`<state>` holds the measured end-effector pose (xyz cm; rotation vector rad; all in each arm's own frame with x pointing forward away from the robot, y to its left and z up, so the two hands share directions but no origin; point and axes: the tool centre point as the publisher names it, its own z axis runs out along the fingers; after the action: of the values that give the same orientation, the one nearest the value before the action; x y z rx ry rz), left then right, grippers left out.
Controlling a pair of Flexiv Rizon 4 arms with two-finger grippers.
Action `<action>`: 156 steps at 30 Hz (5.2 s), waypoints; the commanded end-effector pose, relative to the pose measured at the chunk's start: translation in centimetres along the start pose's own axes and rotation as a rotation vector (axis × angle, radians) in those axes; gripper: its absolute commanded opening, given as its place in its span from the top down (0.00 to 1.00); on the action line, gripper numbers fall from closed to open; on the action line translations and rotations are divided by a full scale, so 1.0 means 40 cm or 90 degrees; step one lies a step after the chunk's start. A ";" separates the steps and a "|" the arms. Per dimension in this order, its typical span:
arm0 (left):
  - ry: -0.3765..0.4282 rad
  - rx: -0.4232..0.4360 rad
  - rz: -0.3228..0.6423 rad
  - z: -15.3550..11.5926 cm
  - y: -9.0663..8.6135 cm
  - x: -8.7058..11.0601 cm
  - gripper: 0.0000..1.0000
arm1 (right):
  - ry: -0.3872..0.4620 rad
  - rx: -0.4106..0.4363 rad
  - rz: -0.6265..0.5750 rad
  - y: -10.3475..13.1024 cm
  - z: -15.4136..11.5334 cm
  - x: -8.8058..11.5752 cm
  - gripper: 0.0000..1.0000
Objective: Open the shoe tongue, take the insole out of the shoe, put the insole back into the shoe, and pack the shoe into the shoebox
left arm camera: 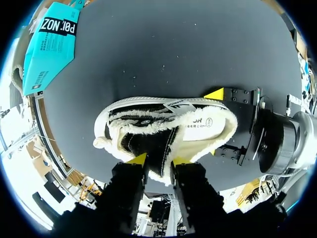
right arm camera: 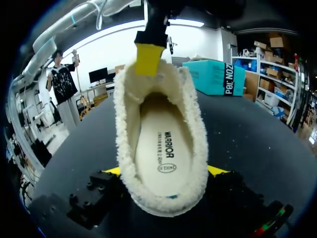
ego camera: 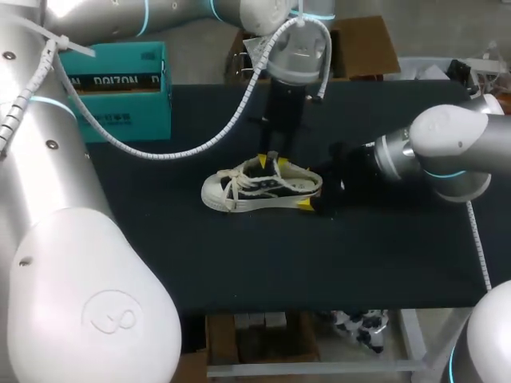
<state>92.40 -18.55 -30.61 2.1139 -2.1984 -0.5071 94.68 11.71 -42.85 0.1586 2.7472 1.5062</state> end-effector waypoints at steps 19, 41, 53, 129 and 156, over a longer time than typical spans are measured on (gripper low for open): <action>0.208 0.074 -0.014 0.015 0.060 -0.249 1.00 | 0.001 -0.003 -0.001 -0.009 0.017 -0.006 1.00; 0.264 0.024 0.083 0.081 0.018 -0.301 0.13 | 0.001 -0.003 -0.001 -0.009 0.017 -0.006 1.00; 0.144 0.114 0.449 -0.160 0.105 -0.207 1.00 | 0.001 -0.003 -0.001 -0.009 0.017 -0.006 1.00; 0.059 0.150 1.024 0.229 -0.028 0.042 1.00 | 0.001 -0.003 -0.001 -0.009 0.017 -0.006 1.00; -0.013 0.193 0.969 0.317 -0.032 0.043 0.78 | 0.001 -0.003 -0.001 -0.009 0.017 -0.006 1.00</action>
<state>91.63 -17.50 -39.87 -0.0079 -3.0561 -0.0126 94.67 12.23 -43.03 0.1540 2.7462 1.5082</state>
